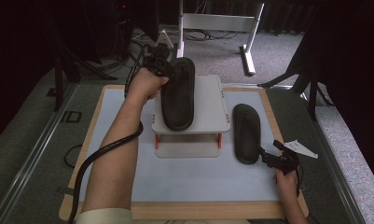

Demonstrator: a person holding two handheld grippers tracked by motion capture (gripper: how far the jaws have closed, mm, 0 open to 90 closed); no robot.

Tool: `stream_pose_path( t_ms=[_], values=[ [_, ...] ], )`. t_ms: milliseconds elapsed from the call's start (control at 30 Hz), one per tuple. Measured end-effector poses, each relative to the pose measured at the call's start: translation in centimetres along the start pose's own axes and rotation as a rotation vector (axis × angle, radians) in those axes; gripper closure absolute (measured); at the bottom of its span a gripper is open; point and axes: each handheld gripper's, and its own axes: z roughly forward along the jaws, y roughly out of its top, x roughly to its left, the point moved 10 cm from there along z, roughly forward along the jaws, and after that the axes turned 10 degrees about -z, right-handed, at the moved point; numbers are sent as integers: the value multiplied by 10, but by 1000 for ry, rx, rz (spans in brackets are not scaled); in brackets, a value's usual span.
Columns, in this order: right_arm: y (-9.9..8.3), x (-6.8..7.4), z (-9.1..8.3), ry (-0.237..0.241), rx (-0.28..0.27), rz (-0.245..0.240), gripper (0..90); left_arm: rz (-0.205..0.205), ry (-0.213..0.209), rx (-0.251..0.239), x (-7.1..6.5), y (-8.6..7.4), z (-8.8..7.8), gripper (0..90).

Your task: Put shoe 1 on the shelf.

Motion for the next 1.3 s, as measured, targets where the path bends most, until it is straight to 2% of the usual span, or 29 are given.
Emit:
stream_pose_path(
  t_ms=[133,300,333,633,867,933,967,1067,1200,1300],
  values=[
    [0,0,0,2,1,0,122,-23,14,17,6,-3,8,725],
    [0,0,0,1,2,-1,122,-23,33,40,10,-6,17,726],
    [0,0,0,1,2,0,122,-37,28,36,10,-6,18,726],
    [0,0,1,1,6,-3,122,-73,50,28,15,-7,19,725],
    [0,0,1,0,7,-4,125,-48,66,31,11,-6,25,706],
    [0,0,1,0,4,-3,125,-42,53,32,10,-6,24,680],
    [0,0,0,0,4,-1,125,-33,26,25,9,-6,22,637],
    [0,0,1,1,2,0,125,-17,3,9,8,-5,18,548],
    [0,0,0,1,4,-2,125,-2,-19,-34,8,-3,9,433],
    [0,0,1,0,4,-2,125,9,-28,-37,9,-4,7,313]
  ],
)
